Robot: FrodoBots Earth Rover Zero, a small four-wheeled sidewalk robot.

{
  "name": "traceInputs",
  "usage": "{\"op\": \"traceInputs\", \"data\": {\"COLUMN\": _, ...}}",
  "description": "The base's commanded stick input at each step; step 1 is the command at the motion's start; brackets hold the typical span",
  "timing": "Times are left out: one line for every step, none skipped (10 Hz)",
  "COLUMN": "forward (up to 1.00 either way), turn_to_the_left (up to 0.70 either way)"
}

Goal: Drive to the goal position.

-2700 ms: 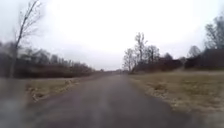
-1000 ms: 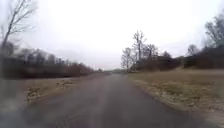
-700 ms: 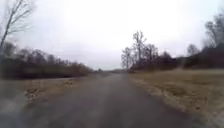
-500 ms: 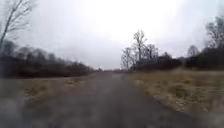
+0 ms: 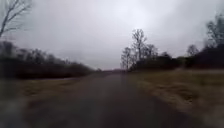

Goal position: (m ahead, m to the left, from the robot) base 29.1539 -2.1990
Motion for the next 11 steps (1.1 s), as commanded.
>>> {"op": "traceInputs", "data": {"forward": 0.7, "turn_to_the_left": 0.0}}
{"op": "traceInputs", "data": {"forward": 0.7, "turn_to_the_left": 0.0}}
{"op": "traceInputs", "data": {"forward": 0.7, "turn_to_the_left": 0.0}}
{"op": "traceInputs", "data": {"forward": 0.7, "turn_to_the_left": 0.0}}
{"op": "traceInputs", "data": {"forward": 0.7, "turn_to_the_left": 0.0}}
{"op": "traceInputs", "data": {"forward": 0.7, "turn_to_the_left": 0.0}}
{"op": "traceInputs", "data": {"forward": 0.7, "turn_to_the_left": 0.0}}
{"op": "traceInputs", "data": {"forward": 0.7, "turn_to_the_left": 0.0}}
{"op": "traceInputs", "data": {"forward": 0.7, "turn_to_the_left": 0.0}}
{"op": "traceInputs", "data": {"forward": 0.7, "turn_to_the_left": 0.0}}
{"op": "traceInputs", "data": {"forward": 0.7, "turn_to_the_left": 0.0}}
